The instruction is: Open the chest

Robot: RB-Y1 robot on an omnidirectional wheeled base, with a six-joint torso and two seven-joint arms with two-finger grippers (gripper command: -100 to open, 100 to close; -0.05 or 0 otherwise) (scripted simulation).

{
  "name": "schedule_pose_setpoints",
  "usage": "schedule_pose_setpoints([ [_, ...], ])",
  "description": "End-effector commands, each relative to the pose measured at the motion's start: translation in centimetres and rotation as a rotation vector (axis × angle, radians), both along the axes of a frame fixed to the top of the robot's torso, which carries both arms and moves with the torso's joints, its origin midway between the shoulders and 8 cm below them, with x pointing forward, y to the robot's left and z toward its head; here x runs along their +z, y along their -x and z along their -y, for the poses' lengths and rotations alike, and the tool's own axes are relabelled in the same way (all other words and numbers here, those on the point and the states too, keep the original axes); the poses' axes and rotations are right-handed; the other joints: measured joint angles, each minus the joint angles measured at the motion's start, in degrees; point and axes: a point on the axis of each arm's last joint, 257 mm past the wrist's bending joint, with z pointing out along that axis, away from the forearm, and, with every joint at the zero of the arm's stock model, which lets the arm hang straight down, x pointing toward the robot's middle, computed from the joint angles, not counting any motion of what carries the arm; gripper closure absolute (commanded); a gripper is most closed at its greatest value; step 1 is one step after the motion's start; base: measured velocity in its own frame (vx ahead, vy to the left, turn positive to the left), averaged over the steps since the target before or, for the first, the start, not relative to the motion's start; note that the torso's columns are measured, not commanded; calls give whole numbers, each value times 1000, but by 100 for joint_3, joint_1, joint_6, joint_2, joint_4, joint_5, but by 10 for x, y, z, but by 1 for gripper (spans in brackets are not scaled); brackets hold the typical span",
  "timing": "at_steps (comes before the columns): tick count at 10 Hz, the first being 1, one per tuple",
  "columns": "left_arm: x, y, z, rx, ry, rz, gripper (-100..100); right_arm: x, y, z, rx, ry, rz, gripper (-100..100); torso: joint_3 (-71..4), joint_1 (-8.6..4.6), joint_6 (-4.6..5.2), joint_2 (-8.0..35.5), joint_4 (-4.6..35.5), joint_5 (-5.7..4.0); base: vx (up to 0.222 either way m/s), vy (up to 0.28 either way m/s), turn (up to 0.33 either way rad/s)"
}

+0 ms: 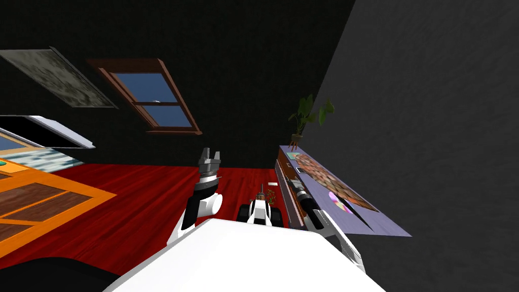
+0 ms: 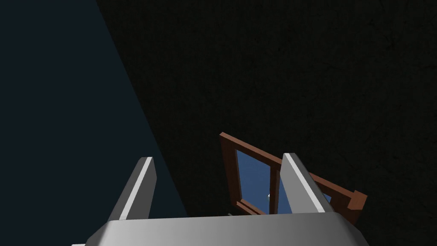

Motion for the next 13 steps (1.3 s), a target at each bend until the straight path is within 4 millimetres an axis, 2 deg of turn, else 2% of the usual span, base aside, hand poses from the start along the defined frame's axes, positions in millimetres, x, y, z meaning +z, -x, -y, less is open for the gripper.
schedule_pose_setpoints([
  [1, 0, 0, 0, 0, 0, 0, 0, -26, 1, 15, -4, 122, -55, -100, -4, 6, -3, -7, -2, 1, 64, 30, 82],
  [2, 0, 0, 0, 0, 0, 0, 0, -45, 6, 30, -7, 224, -102, -100, -2, 3, 3, -1, -1, 2, 76, 38, 136],
  [3, 0, 0, 0, 0, 0, 0, 0, -56, 9, 44, -9, 313, -136, -100, 0, 5, 0, -1, -1, 1, 89, 46, 282],
  [4, 0, 0, 0, 0, 0, 0, 0, -62, 11, 46, -8, 331, -148, -100, -3, 6, -4, -6, -1, 1, 68, 34, 107],
  [5, 0, 0, 0, 0, 0, 0, 0, -78, 17, 65, -9, 430, -193, -100, 0, 1, 3, 2, 0, 1, 54, 34, 129],
  [6, 0, 0, 0, 0, 0, 0, 0, -78, 17, 65, -8, 435, -193, -100, 4, 1, 0, 7, 2, 0, 35, 26, 80],
  [8, 0, 0, 0, 0, 0, 0, 0, -103, 32, 105, -10, 626, -281, -100, 5, 4, -2, 7, 2, 0, 42, 47, 187],
  [9, 0, 0, 0, 0, 0, 0, 0, -103, 32, 105, -6, 639, -281, -100, -2, 10, -2, -5, -1, 2, 50, 45, 127],
  [11, 0, 0, 0, 0, 0, 0, 0, -121, 48, 147, -4, 825, -366, -100, 2, 1, 0, 3, 0, 0, 34, 47, 178],
  [12, 0, 0, 0, 0, 0, 0, 0, -121, 48, 147, -1, 833, -366, -100, -1, 2, -3, -2, 0, 0, 30, 38, 74],
  [13, 0, 0, 0, 0, 0, 0, 0, -127, 56, 169, 2, 925, -407, -100, 2, 0, 4, 3, 0, 0, 17, 52, 115],
])
